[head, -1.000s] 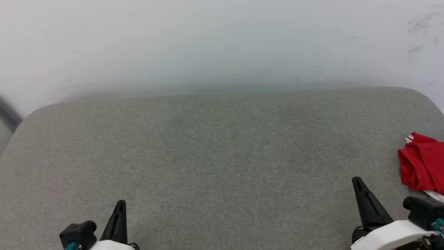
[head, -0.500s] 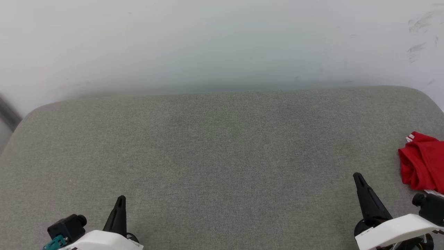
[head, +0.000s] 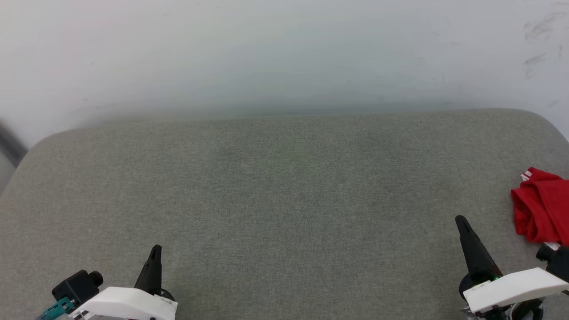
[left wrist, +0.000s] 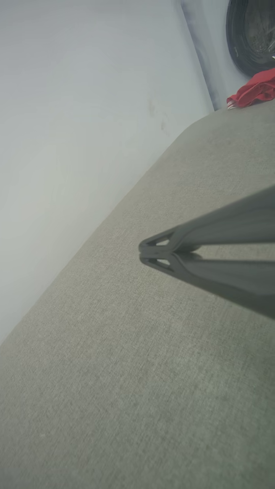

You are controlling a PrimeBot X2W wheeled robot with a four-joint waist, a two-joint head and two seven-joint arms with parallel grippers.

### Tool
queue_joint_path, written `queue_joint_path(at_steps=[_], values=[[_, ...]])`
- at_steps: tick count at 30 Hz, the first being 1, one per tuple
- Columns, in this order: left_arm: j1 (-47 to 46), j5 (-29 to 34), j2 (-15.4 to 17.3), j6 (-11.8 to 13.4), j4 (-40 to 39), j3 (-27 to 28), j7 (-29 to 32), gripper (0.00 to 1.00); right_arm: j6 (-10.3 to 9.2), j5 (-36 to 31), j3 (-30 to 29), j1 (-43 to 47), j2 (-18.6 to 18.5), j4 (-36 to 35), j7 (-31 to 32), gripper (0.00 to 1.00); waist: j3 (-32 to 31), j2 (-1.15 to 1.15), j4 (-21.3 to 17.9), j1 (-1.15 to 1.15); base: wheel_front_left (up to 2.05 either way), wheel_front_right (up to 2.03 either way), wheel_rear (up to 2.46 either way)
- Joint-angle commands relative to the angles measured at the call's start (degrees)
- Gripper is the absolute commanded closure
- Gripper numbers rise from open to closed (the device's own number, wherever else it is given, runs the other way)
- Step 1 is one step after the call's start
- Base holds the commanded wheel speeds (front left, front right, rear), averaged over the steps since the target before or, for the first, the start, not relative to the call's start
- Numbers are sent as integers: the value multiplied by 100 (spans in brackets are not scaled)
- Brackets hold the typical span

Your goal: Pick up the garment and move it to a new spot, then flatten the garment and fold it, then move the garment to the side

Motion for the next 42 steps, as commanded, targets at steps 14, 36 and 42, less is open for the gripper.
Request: queue_joint_path(at_steps=[14, 36, 42], values=[[-306, -930, -150, -239, 64, 268, 259, 100, 0, 1081, -75, -302, -39, 210, 37, 100, 28, 0, -5, 0, 0, 0, 0], [-527, -2214, -401, -545, 244, 619, 644, 100, 0, 2562, -186, -529, -19, 594, 113, 100, 80, 0, -14, 0, 0, 0, 0], [-580, -2482, -460, -607, 281, 697, 724, 100, 0, 2870, -210, -569, -12, 677, 120, 100, 92, 0, -16, 0, 0, 0, 0]])
